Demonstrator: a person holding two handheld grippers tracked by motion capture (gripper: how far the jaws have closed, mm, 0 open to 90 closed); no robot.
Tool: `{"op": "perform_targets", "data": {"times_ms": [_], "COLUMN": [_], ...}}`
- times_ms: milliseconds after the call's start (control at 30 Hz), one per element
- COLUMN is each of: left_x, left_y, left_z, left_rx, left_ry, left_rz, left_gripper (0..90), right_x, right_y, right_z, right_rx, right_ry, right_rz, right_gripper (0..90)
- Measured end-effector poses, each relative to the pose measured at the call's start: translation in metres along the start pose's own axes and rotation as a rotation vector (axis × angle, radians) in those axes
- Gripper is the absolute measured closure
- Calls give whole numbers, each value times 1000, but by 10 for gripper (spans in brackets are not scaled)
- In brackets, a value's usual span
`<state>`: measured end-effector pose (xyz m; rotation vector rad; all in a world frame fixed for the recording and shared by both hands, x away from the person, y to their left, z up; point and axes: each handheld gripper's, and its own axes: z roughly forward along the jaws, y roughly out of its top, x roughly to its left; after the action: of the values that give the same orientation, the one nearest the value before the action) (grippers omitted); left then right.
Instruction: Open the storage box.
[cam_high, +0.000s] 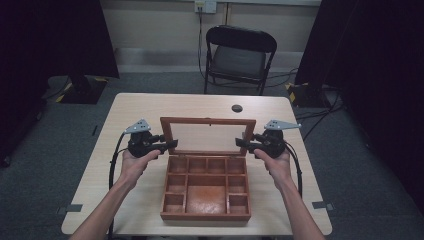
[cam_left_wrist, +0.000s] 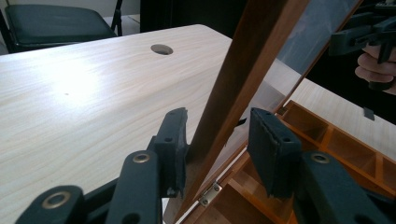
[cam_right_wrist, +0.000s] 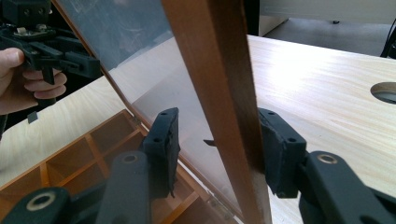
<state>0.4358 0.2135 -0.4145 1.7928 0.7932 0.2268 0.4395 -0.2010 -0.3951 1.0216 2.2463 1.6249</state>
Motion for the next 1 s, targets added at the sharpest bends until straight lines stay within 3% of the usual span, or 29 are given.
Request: {"op": "perform_targets", "data": {"times_ms": [833, 1000], "left_x": [11, 14], "left_y": [-4, -10], "left_z": [8, 12], "left_rx": [17, 59], "left_ry": [5, 10], "left_rz": [-9, -10], "left_gripper": [610, 614], "right_x": [-10, -11], "right_y": [-6, -8], "right_z": [17, 19], "right_rx": [23, 27], "right_ry": [-28, -33], "right_rz": [15, 17], "right_gripper": [505, 508]}}
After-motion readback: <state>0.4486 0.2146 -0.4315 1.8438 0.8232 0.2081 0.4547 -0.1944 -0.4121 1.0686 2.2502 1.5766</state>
